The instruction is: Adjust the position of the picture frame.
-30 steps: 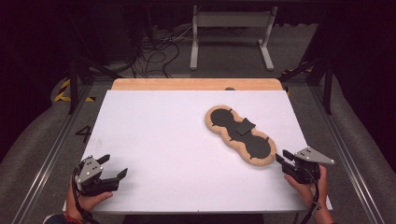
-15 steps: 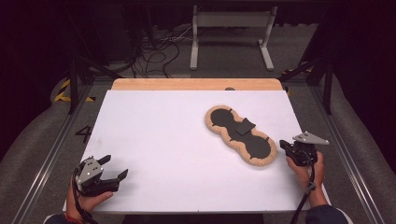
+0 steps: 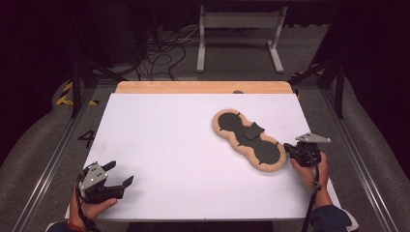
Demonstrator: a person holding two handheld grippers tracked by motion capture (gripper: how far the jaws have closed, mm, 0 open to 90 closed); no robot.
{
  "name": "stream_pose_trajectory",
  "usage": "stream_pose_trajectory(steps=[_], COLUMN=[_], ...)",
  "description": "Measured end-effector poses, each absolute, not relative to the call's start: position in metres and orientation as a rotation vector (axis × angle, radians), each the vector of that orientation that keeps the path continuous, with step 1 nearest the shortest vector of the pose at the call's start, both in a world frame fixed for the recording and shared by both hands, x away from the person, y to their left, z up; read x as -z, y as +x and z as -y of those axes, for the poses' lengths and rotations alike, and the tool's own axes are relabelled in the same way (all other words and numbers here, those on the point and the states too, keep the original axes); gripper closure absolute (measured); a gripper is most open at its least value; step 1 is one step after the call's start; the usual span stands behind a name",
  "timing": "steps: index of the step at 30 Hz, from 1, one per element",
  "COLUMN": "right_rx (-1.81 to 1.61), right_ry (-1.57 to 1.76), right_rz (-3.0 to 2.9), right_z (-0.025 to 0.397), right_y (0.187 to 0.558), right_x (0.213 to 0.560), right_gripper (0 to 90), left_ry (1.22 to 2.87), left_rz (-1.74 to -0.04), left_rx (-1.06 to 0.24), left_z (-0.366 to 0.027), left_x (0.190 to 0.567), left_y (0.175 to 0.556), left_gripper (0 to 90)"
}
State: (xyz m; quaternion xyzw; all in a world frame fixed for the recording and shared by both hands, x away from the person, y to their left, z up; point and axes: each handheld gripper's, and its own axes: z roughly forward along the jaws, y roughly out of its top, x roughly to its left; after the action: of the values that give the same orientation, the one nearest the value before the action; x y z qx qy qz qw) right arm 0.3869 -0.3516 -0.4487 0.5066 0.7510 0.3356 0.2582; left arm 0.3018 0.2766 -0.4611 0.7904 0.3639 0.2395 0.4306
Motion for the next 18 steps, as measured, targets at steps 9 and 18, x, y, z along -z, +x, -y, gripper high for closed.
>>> stream_pose_trajectory(steps=[9, 18], right_rx=[-0.907, -0.942], right_ry=[1.334, 1.309], right_rz=[-2.078, -2.138], right_z=[0.3487, 0.3455], right_y=[0.3848, 0.3797], right_x=[0.4477, 0.4476], right_gripper=[90.0, 90.0], left_ry=[1.976, 1.961], left_rz=[-0.907, -0.917], left_rx=[-0.600, -0.594], left_z=[-0.2767, -0.2768], left_x=[0.4611, 0.4612], left_y=[0.3019, 0.3019], left_gripper=[18.3, 16.9])
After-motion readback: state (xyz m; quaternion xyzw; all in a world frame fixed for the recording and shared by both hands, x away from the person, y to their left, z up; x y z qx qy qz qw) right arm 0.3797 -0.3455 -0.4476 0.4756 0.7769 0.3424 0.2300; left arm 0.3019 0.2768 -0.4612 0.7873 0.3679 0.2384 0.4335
